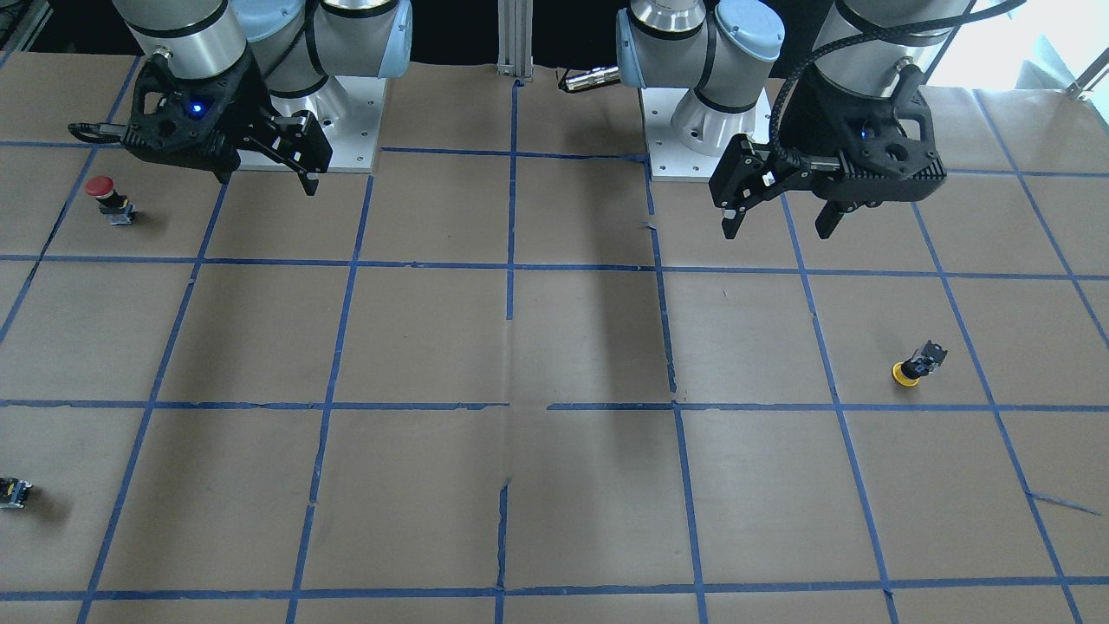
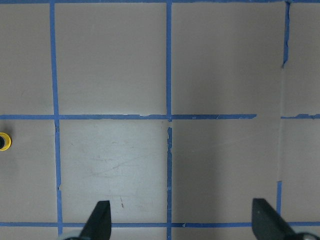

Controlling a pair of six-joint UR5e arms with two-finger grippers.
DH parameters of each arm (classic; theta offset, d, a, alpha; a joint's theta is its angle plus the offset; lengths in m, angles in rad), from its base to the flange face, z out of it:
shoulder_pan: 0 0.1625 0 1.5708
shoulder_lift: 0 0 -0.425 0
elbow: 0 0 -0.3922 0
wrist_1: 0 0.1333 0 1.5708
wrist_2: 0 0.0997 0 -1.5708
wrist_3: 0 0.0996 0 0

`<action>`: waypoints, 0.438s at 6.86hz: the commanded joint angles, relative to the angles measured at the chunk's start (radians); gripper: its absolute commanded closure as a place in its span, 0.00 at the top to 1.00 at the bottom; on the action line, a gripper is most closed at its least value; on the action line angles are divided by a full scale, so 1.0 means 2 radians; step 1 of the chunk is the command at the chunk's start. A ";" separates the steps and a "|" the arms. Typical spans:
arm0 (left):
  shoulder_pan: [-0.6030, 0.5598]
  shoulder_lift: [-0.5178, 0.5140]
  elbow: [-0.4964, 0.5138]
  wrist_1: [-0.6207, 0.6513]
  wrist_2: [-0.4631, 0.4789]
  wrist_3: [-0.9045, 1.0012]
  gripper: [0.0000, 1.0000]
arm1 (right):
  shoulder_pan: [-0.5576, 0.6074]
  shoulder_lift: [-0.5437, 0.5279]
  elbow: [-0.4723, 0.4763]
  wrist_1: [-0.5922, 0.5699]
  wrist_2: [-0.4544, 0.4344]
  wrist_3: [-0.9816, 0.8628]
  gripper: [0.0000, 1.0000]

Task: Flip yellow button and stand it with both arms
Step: 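Move the left gripper down toward the yellow button switch lying on the table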

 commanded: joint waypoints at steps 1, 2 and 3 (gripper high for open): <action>0.002 0.005 -0.003 -0.002 -0.001 0.001 1.00 | 0.000 0.000 0.002 0.000 -0.005 0.000 1.00; 0.003 0.002 -0.004 -0.015 -0.001 0.008 1.00 | 0.000 0.000 0.002 0.000 -0.006 0.000 1.00; 0.009 -0.003 -0.007 -0.013 0.001 0.060 1.00 | 0.000 0.001 0.002 -0.001 -0.006 0.000 1.00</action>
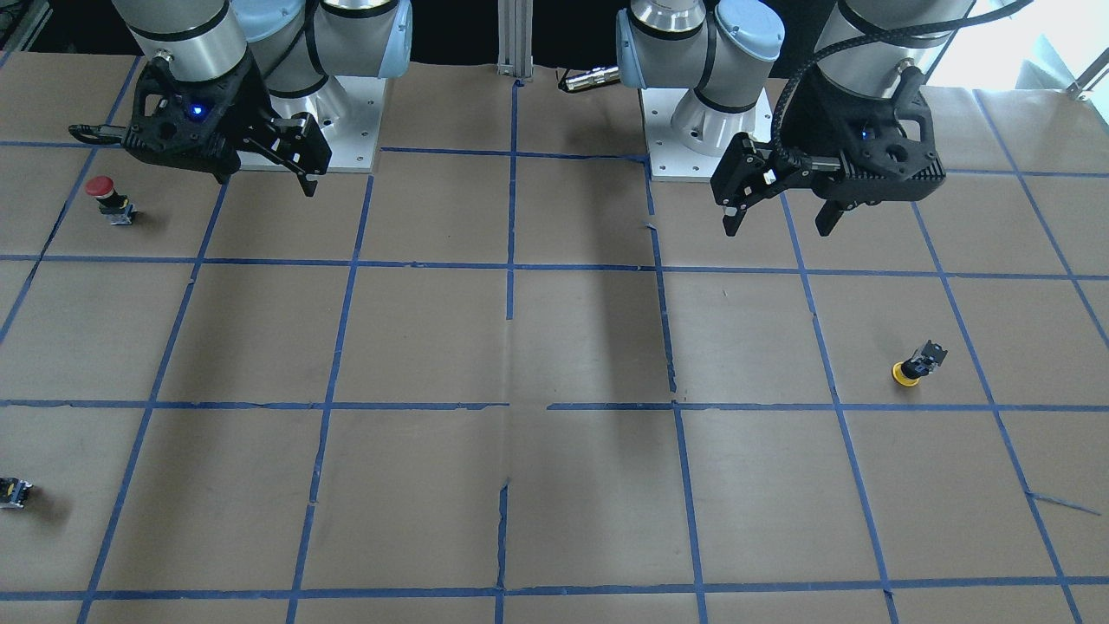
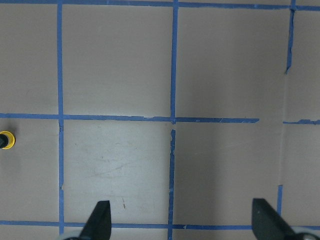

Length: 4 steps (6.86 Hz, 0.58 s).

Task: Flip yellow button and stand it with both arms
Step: 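Move the left gripper down toward the yellow button switch lying on the table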

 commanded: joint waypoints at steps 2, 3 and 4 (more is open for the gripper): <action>0.093 -0.027 -0.017 -0.003 -0.001 0.154 1.00 | 0.000 0.000 0.001 -0.001 -0.001 0.001 1.00; 0.133 -0.040 -0.026 0.000 -0.004 0.259 1.00 | 0.000 0.000 0.001 -0.001 0.000 0.001 1.00; 0.176 -0.051 -0.035 0.006 -0.002 0.348 1.00 | 0.000 0.000 0.001 -0.001 0.000 0.001 1.00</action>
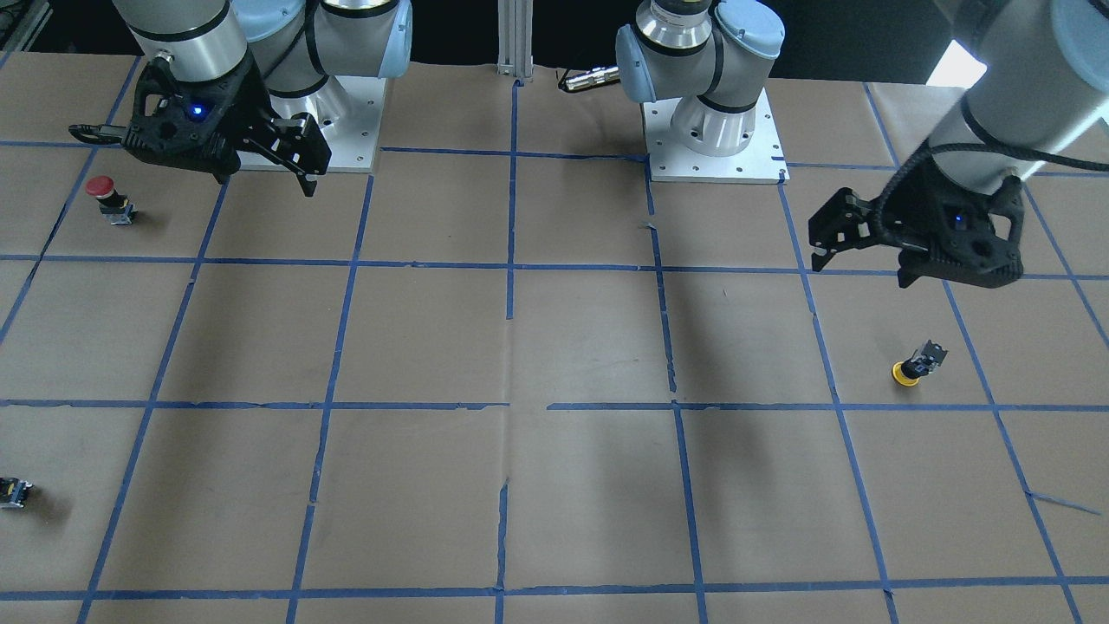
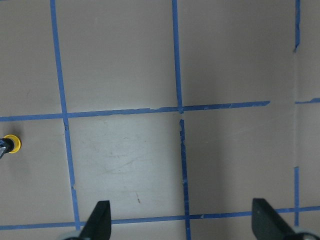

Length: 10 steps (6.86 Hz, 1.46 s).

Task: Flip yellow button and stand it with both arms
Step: 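Move the left gripper down toward the yellow button switch lying on the table, then close the left gripper on the yellow button switch's base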

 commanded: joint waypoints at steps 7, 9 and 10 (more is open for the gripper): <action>0.176 -0.105 -0.145 0.249 0.002 0.424 1.00 | 0.000 0.001 0.001 0.002 0.003 0.000 1.00; 0.189 -0.126 -0.194 0.369 0.003 0.447 1.00 | 0.001 0.000 0.001 0.002 0.002 0.000 1.00; 0.189 -0.126 -0.209 0.376 0.003 0.447 1.00 | 0.001 0.000 0.001 0.000 0.005 0.000 1.00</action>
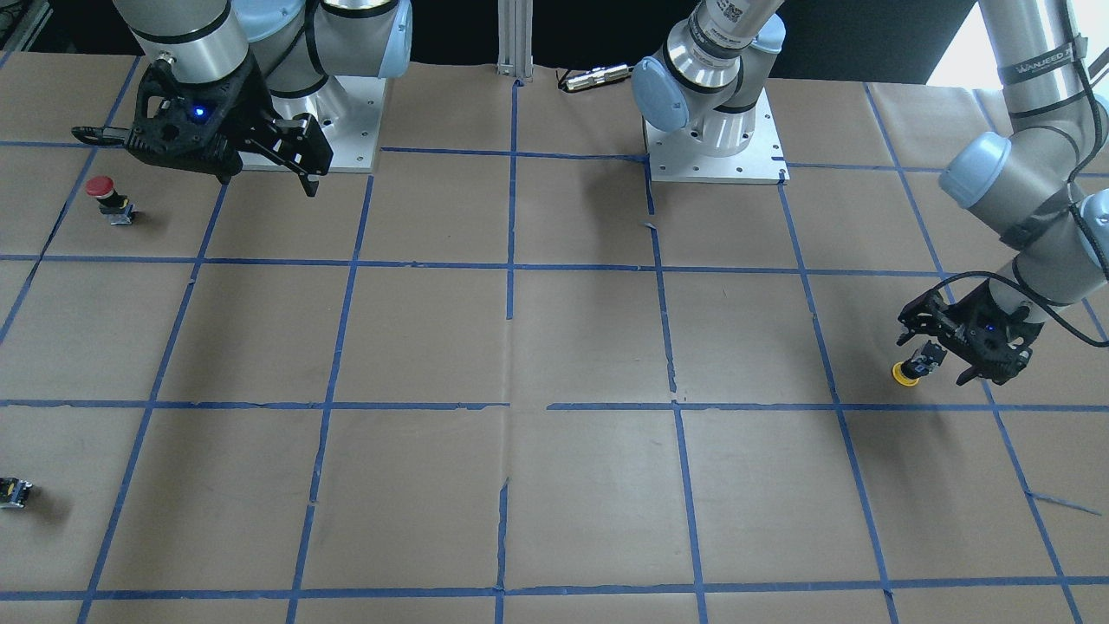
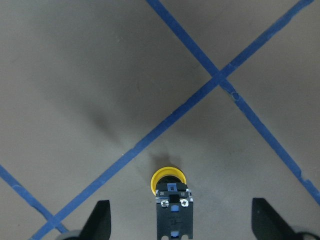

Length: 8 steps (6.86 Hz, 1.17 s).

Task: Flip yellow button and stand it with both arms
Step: 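Close the left gripper on the yellow button switch's base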

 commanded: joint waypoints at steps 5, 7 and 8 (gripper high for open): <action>0.001 0.016 -0.016 0.019 -0.004 0.017 0.15 | 0.000 0.001 0.000 0.000 0.003 -0.002 1.00; -0.021 0.054 0.014 -0.079 -0.035 0.003 0.15 | 0.000 0.002 -0.003 -0.001 0.003 0.000 1.00; -0.046 0.073 0.041 -0.162 -0.058 -0.054 0.15 | 0.000 0.004 -0.008 -0.003 0.004 0.002 1.00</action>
